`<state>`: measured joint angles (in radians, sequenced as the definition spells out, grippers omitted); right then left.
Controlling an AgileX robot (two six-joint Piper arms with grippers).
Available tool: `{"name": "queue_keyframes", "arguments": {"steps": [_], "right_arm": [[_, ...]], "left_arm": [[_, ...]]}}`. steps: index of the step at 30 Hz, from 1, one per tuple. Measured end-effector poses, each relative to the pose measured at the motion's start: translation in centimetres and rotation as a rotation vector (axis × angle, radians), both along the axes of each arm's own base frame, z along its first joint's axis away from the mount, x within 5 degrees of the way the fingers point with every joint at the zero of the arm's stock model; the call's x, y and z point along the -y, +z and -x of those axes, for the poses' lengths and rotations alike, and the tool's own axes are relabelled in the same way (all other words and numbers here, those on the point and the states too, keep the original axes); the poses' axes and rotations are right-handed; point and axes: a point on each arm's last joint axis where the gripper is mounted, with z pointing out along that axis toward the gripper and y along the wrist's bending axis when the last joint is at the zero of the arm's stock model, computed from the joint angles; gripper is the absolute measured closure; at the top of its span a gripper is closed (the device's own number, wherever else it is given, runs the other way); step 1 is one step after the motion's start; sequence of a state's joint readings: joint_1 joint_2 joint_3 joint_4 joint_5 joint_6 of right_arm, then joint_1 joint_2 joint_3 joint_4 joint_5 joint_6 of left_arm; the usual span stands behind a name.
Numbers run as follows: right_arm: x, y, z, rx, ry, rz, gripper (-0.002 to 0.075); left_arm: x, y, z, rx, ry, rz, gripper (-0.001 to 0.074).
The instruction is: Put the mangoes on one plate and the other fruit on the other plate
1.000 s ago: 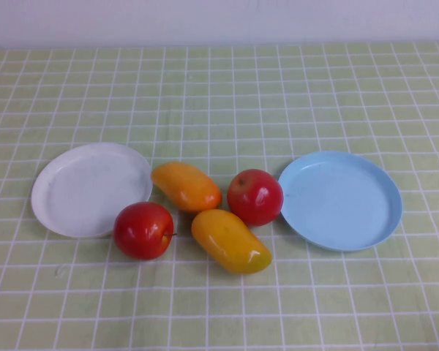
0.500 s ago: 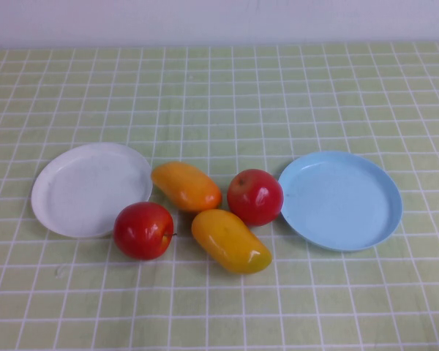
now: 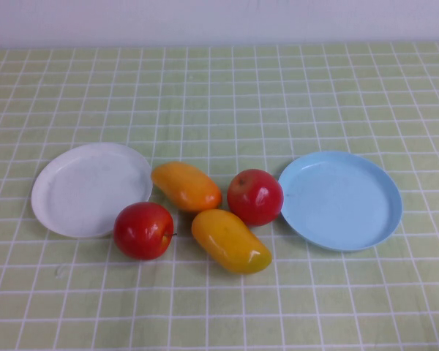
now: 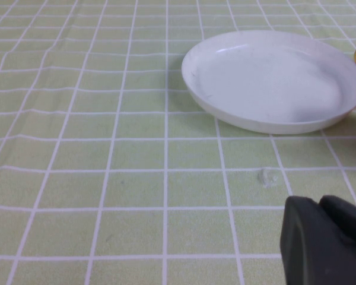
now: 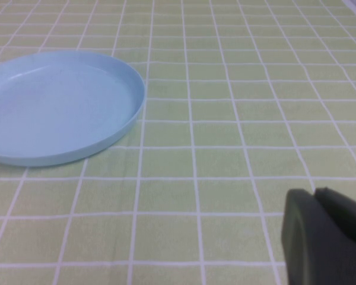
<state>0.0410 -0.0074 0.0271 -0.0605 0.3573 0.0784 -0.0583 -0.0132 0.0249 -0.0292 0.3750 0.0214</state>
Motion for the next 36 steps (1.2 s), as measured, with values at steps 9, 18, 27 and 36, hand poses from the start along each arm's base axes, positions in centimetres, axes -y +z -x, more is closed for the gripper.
{"name": "queue_keyframes", "arguments": {"steps": [9,18,27,36], "right_arm": [[0.0,0.0,0.0,0.0,0.0,0.0,0.0742],[0.0,0.0,0.0,0.0,0.0,0.0,0.0742],[0.0,0.0,0.0,0.0,0.0,0.0,0.0742],[0.0,0.0,0.0,0.0,0.0,0.0,0.0743]], "left_arm": [[0.0,0.0,0.0,0.002,-0.001,0.01,0.0731],[0.7,1.6,-0.3,0.126,0.016,0.433,0.0731],[0.8,2.2,-0.3,0.161,0.045,0.704,0.0731],[1.6,3.4,-0.1,0.053,-0.024,0.658,0.0734]]}}
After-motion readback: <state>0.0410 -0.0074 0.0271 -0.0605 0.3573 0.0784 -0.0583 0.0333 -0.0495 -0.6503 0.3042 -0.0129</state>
